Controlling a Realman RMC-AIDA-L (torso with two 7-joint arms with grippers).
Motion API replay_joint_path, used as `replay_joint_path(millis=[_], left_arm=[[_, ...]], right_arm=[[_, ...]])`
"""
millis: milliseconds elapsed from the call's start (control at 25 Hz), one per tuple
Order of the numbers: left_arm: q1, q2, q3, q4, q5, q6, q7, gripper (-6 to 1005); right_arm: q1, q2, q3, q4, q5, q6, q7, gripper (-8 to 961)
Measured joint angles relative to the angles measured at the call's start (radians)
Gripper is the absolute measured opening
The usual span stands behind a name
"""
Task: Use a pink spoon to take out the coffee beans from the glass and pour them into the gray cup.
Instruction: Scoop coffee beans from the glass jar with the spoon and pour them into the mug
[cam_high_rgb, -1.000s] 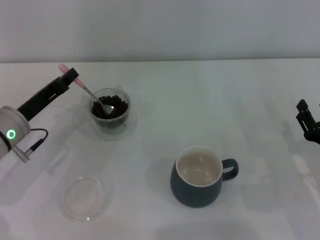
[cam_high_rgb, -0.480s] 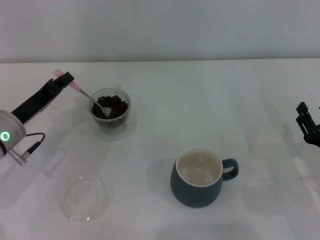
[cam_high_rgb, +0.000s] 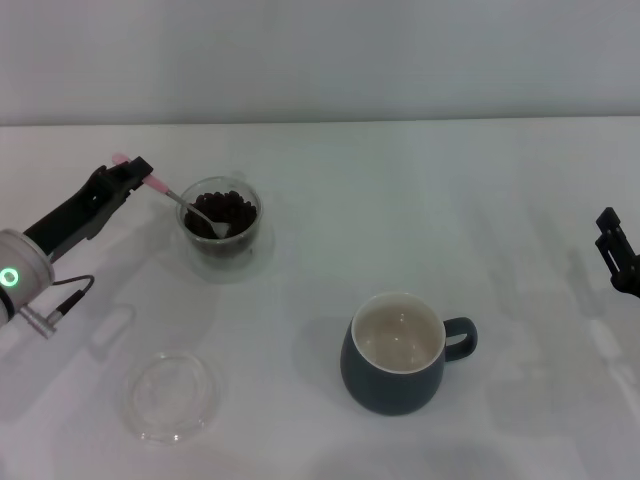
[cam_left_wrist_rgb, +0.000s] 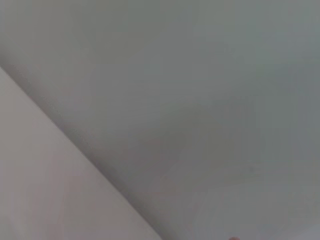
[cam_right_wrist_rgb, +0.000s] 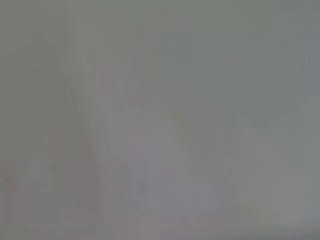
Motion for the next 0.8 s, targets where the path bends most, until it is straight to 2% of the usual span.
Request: replay_joint_path(millis=[520,800], left_arm=[[0.015,-0.004,0.003,-0.005,0.003,-0.009,-0.044,127],[0.034,-0.005,0.0,-0.008,-0.01,-0.01,-0.132,126]], right_arm=[[-0.018,0.0,-0.013,0.02,-0.004,-0.018,0.0,618],[-0.026,-0.001,-0.027,0.025,-0.004,-0.029,0.0,618]])
